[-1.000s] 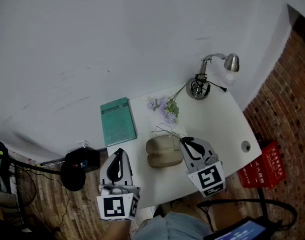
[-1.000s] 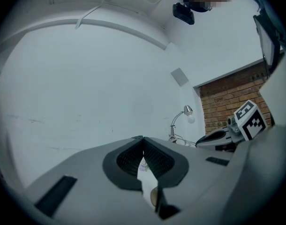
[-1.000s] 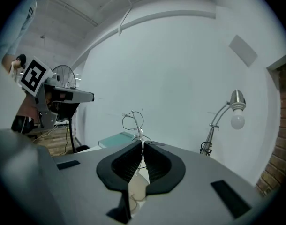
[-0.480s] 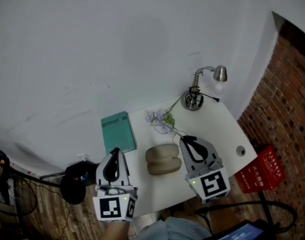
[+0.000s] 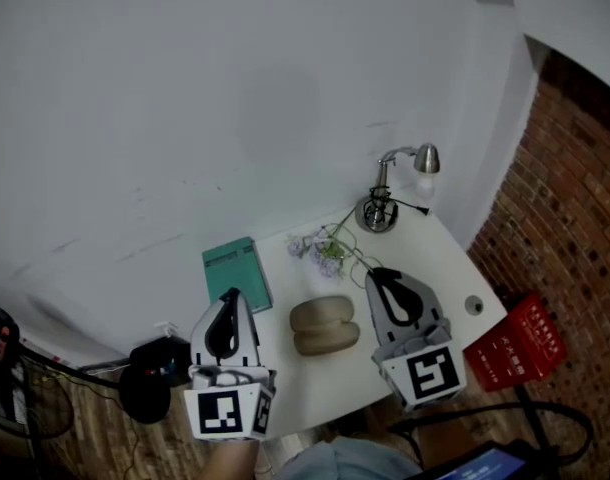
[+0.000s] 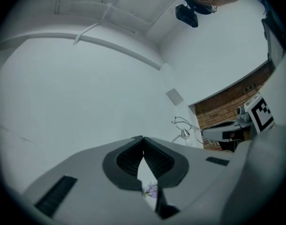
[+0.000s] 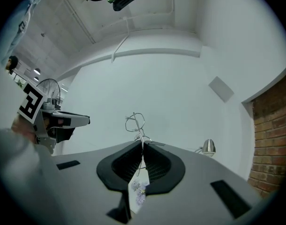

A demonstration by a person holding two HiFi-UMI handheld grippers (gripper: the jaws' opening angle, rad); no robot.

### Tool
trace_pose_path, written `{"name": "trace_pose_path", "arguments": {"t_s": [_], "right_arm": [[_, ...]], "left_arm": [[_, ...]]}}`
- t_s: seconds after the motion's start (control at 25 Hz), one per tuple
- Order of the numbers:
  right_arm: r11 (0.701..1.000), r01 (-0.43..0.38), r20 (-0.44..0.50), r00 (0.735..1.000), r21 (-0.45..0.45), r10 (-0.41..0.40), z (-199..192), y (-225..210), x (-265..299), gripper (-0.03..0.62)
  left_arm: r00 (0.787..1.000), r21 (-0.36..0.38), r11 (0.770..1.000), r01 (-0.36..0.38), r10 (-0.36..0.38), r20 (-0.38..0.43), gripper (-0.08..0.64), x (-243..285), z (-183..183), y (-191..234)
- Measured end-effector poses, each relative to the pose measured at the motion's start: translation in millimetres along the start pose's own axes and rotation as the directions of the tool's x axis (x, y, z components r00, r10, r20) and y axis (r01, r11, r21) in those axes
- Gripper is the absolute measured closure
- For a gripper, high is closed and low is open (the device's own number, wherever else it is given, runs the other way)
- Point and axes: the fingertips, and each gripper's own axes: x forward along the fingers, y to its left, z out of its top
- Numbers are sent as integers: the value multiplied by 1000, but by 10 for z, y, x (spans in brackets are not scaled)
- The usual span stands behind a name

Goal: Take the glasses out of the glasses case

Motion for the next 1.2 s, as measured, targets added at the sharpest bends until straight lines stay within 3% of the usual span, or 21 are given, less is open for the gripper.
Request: {"name": "trace_pose_path", "arguments": {"t_s": [0.52,1.2], "right_arm": [[999,39,62,997,-15,-38,292,23,-150,563],[999,45,73,996,-18,-43,325,53,-173,562]], "left_arm": [[999,0,1000,11,-10,31,554,-103,129,-10],[1000,-8,1000,9,-9,28,554,-124,105,-6]]}}
